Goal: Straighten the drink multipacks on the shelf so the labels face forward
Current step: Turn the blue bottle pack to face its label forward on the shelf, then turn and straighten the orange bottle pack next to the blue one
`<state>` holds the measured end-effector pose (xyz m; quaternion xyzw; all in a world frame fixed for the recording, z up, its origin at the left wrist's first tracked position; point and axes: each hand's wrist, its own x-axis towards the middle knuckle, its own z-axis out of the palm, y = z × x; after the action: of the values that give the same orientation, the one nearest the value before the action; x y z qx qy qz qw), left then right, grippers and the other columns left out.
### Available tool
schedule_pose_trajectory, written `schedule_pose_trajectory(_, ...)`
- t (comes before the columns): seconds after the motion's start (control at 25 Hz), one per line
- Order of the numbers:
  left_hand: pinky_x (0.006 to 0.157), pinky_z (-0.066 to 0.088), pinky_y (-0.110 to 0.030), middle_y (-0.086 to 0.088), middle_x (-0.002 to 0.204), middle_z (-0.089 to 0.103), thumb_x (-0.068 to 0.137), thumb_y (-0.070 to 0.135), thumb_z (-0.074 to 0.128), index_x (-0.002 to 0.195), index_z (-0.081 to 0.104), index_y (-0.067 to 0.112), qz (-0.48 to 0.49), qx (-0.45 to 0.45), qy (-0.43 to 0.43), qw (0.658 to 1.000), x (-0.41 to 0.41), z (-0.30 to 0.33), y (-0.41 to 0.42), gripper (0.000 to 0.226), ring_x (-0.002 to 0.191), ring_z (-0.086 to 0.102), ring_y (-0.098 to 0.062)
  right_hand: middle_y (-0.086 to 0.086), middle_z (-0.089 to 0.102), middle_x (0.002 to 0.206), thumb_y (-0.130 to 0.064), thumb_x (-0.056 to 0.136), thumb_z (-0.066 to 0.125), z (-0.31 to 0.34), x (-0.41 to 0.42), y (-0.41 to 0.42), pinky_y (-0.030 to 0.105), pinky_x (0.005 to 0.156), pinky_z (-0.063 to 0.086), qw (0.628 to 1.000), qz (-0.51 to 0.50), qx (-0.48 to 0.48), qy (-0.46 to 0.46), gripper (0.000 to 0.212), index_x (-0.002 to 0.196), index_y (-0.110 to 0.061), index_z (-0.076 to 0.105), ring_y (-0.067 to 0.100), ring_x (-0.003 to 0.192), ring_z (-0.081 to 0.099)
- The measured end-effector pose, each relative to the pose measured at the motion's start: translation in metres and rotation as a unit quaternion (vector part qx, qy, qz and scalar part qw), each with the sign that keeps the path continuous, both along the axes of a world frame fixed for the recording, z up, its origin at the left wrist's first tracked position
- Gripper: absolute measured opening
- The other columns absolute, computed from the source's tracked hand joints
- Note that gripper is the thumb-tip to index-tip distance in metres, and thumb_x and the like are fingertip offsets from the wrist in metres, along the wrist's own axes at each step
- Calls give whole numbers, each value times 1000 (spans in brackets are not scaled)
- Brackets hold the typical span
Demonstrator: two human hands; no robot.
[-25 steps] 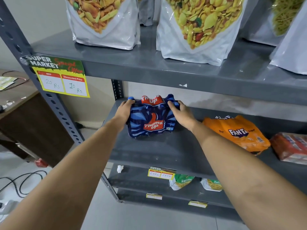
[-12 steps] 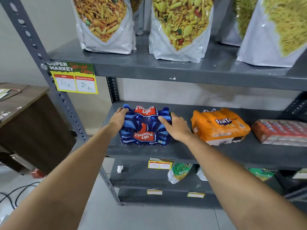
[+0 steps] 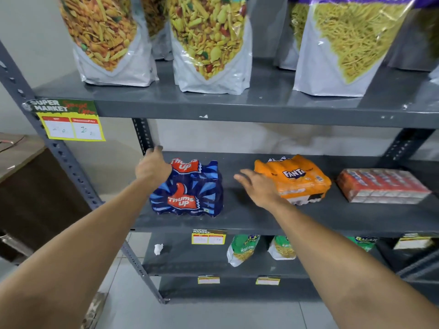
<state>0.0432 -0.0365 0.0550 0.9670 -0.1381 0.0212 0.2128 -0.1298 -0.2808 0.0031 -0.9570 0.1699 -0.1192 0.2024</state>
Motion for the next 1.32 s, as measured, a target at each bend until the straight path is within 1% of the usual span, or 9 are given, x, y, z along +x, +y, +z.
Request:
schedule_pose_trajectory(0.2,113,16,-59,-19,128,57,89,34,34,120,60,7,-8,139,43,989,-50,14,-111,49,124,47,-38,8,38,153,-56,99,28,-6,-37,-129,61,115,13,982,-138,-73,102,60,147,-21,38,32,141,31)
schedule_pose_trajectory(0.32,113,-7,-59,-15,121,65,94,55,20,109,67,11,-79,230,67,968,-86,-1,-186,67,129,45,-34,11,36,155,-57,97,34,-12,-52,-182,59,115,22,984,-151,-27,87,65,146,-15,37,32,142,32)
schedule_pose_trajectory(0.44,113,21,-50,-13,119,66,90,68,26,104,66,11,-99,35,210,972,-121,-32,-236,70,120,55,-31,21,52,139,-66,93,35,-13,-60,-215,39,96,43,963,-210,134,101,76,133,-3,49,38,124,52)
schedule_pose_trajectory(0.52,84,50,-38,-9,120,66,84,58,58,123,60,11,-58,-203,399,892,-135,-46,-246,61,106,64,-27,17,62,125,-69,90,39,-15,-67,-227,33,82,44,960,-178,185,115,72,120,-5,56,32,107,61)
schedule_pose_trajectory(0.64,68,59,-41,-9,107,71,68,34,84,113,61,10,23,-368,414,832,-146,-63,-251,56,87,70,-27,11,68,113,-67,88,48,-17,-77,-239,40,83,53,969,-128,195,79,62,108,-10,59,26,96,65)
schedule_pose_trajectory(0.84,80,59,-41,-5,111,69,66,20,87,120,60,14,12,-452,270,850,-159,-75,-256,60,96,68,-25,10,69,113,-48,89,63,-30,-87,-238,38,81,55,958,-91,268,-38,47,116,-12,49,25,97,67)
schedule_pose_trajectory(1.04,77,59,-38,-2,115,67,63,19,88,130,54,16,-18,-418,190,888,-160,-90,-251,76,100,65,-22,-4,61,115,-35,78,80,-39,-100,-246,14,64,51,954,-47,292,-44,60,119,-21,38,12,96,63)
schedule_pose_trajectory(1.2,82,57,-46,-6,106,70,59,21,90,115,62,14,-23,-308,137,941,-159,-97,-242,63,95,66,-25,-3,62,116,-17,63,92,-35,-108,-261,36,81,57,962,-25,268,34,71,115,-26,45,19,98,68)
schedule_pose_trajectory(1.32,57,49,-31,-4,74,65,66,45,83,72,57,14,-43,-102,148,983,-148,-82,-236,41,66,60,-19,7,70,104,1,70,79,-22,-101,-266,44,89,55,935,-65,343,59,49,104,-22,54,25,100,66)
